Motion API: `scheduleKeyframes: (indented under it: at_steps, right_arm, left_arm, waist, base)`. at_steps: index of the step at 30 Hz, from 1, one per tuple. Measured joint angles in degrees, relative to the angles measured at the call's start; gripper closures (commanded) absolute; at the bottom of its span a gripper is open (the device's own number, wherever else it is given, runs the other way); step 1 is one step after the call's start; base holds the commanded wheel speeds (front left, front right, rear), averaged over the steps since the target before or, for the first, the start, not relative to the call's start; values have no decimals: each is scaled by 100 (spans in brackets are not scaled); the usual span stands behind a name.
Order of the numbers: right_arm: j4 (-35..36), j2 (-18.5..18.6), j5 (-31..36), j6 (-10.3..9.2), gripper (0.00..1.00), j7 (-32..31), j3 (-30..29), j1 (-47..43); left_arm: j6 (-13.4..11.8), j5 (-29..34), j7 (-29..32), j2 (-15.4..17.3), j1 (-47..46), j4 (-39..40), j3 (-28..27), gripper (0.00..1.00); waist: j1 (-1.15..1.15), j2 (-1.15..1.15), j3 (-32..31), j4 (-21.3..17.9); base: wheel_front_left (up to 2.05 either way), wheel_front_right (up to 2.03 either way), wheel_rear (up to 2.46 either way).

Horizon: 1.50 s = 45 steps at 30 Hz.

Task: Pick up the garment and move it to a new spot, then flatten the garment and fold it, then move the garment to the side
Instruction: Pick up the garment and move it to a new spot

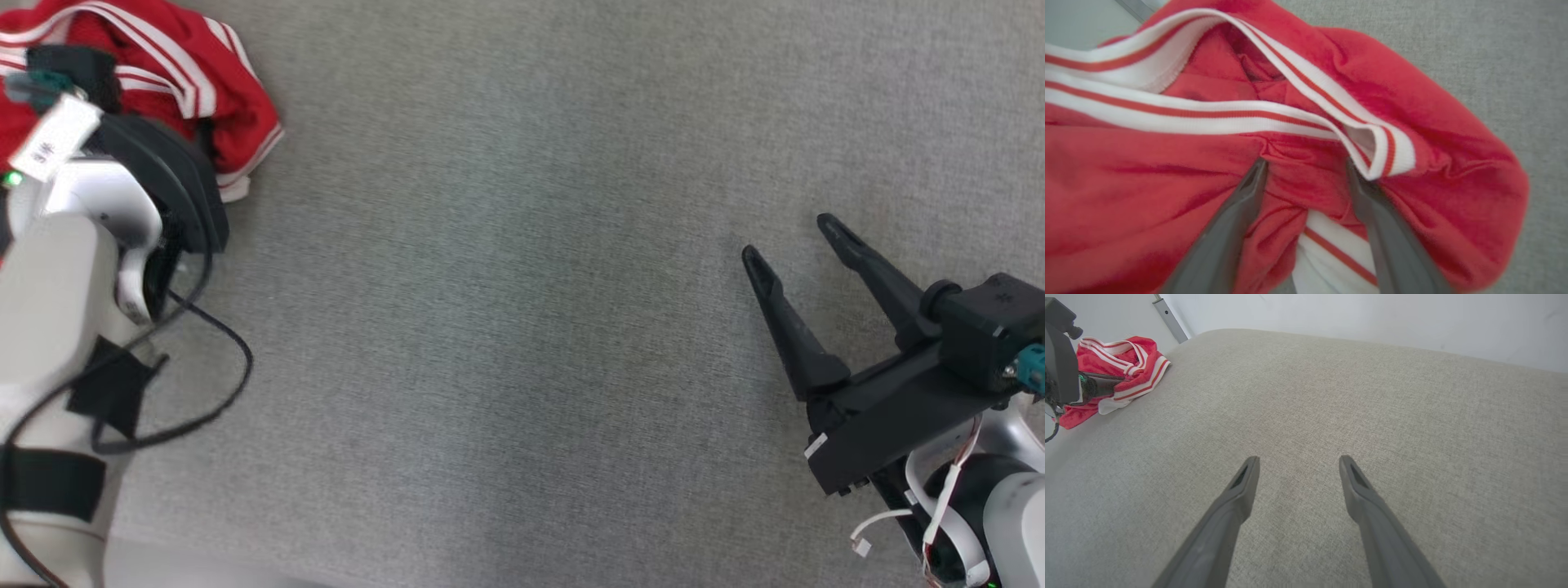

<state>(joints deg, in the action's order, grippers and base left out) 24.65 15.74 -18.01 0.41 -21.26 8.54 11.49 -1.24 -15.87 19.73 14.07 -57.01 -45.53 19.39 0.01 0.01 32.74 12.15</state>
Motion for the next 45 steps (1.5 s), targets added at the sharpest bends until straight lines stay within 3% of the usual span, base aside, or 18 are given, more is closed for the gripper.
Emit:
scheduleKeyframes:
  at_steps: [3, 4, 6, 22, 36, 45]
  right_arm:
    - [-33, 0, 0, -41, 0, 0, -23, 79]
    - [-40, 0, 0, -41, 0, 0, -32, 98]
    - [-85, -7, -1, -42, 0, 1, -26, 103]
    - [-861, -264, -218, -42, 0, 330, -38, 252]
    - [-1735, -664, -436, -149, 0, 976, -208, 40]
    - [-2187, -842, -516, -166, 0, 1274, -177, -92]
  left_arm:
    - [-108, 24, 20, 43, -244, -219, -35, 0]
    - [-133, 23, 25, 40, -332, -300, -55, 21]
    - [-162, 20, 25, 30, -413, -398, -76, 100]
    - [-82, -107, -332, -517, -449, -1148, -69, 100]
    - [287, 177, -1211, -670, -435, -1066, 460, 100]
    - [492, 325, -1678, -1050, -392, -694, 779, 100]
  waist:
    - [-1, 0, 129, -89]
    - [-1, 0, 152, -115]
    - [-1, 0, 170, -146]
    - [-1, -1, -541, -49]
    - [-2, -2, -1739, -60]
    - [-3, -2, -2457, -346]
  base:
    - [0, 0, 0]
    - [0, 0, 0]
    - [0, 0, 0]
    - [0, 0, 0]
    - [0, 0, 0]
    - [0, 0, 0]
